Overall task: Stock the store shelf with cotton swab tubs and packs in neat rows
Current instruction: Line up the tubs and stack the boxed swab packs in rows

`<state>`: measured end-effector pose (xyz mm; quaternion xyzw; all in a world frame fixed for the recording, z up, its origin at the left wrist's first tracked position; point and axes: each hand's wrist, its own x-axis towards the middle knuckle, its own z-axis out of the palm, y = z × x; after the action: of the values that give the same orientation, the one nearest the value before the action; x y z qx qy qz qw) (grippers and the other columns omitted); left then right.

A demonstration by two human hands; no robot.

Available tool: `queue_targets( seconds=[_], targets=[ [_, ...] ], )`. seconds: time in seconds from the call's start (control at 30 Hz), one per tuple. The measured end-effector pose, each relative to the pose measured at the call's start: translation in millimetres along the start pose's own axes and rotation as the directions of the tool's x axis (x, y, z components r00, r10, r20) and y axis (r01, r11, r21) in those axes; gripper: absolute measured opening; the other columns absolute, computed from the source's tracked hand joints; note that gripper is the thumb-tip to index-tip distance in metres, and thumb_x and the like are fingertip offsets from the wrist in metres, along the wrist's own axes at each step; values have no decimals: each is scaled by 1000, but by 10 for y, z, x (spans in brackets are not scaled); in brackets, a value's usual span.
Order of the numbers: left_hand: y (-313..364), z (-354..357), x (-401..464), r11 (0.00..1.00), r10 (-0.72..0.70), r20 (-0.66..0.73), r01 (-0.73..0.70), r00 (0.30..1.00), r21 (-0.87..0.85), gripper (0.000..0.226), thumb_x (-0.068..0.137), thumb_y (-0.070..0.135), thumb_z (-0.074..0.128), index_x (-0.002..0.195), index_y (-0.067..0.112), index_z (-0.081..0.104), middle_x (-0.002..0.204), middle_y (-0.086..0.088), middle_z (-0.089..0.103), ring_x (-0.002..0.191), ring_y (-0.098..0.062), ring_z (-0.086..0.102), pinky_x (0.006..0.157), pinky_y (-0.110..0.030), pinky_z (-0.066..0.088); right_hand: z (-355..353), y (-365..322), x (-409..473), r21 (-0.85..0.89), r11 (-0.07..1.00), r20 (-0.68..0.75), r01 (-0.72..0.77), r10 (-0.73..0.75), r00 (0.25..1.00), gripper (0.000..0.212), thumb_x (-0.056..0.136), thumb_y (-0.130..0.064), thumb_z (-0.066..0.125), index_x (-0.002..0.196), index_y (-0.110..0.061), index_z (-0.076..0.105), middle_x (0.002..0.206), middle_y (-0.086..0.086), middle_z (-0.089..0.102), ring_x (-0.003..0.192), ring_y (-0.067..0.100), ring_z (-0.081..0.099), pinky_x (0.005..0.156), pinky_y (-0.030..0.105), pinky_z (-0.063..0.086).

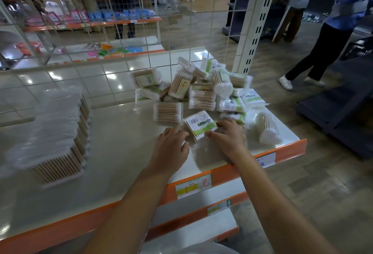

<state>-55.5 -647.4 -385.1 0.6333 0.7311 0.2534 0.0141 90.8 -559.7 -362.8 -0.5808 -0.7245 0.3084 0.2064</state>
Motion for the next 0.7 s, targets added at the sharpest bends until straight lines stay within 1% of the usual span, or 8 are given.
queue_targets(
  seconds=[0.1,0.2,0.23,0.3,0.37,0.5,0.57,0.7],
  targets=[
    [-15,13,0,1000,6,8,-6,1000,-10,21,82,21,53,88,8,68,100,-4,62,98,-26,54,82,-36,40,-14,15,-44,132,991,-29,12,-9,1000,35,74,-27,74,107,-18,65,111,3,60,107,20,51,93,35,40],
    [-26,25,-5,1000,10,20,-9,1000,-30,17,84,23,60,89,9,68,106,-1,61,105,-22,50,88,-30,34,-54,-14,-145,354,934,8,47,-53,999,27,75,-8,73,98,-14,61,87,-6,59,80,8,53,64,8,42],
    [-26,23,-10,999,13,29,-12,1000,-48,17,84,24,61,91,10,68,107,-1,61,106,-21,49,89,-29,33,-55,-11,-165,414,908,23,61,-78,997,27,75,-2,73,95,-11,59,83,-6,58,73,4,52,56,4,40],
    [-19,-22,-27,988,2,51,6,999,-156,21,82,25,63,96,11,68,107,0,61,105,-20,50,92,-29,35,-42,-2,-182,485,870,30,87,-116,993,28,71,1,75,88,-11,55,84,4,61,69,7,54,55,8,43],
    [0,-91,-41,943,-35,67,56,997,-329,31,78,30,62,104,15,68,106,1,61,101,-17,53,91,-29,40,-23,17,-174,517,851,38,91,-130,991,33,68,-1,78,81,-14,51,90,16,65,72,15,59,61,22,50],
    [11,-204,-50,761,-127,145,190,981,-620,23,79,23,64,92,42,64,105,14,66,95,-2,61,81,-19,47,-17,26,-174,544,831,57,119,-178,982,35,65,-8,81,80,-15,50,82,6,68,61,5,61,56,22,49],
    [4,-226,-55,701,-139,144,200,980,-685,24,81,19,65,89,42,65,96,18,69,90,-1,64,78,-19,50,-18,32,-174,570,813,63,124,-194,979,36,64,-10,82,80,-16,51,78,3,69,63,9,62,61,31,49],
    [0,-242,-45,533,-162,161,224,974,-816,22,75,21,66,85,40,70,89,11,73,87,-11,67,77,-32,55,-8,16,-187,625,773,66,113,-196,978,36,63,-7,82,80,-13,51,75,3,71,62,16,63,64,38,49]
  ],
)
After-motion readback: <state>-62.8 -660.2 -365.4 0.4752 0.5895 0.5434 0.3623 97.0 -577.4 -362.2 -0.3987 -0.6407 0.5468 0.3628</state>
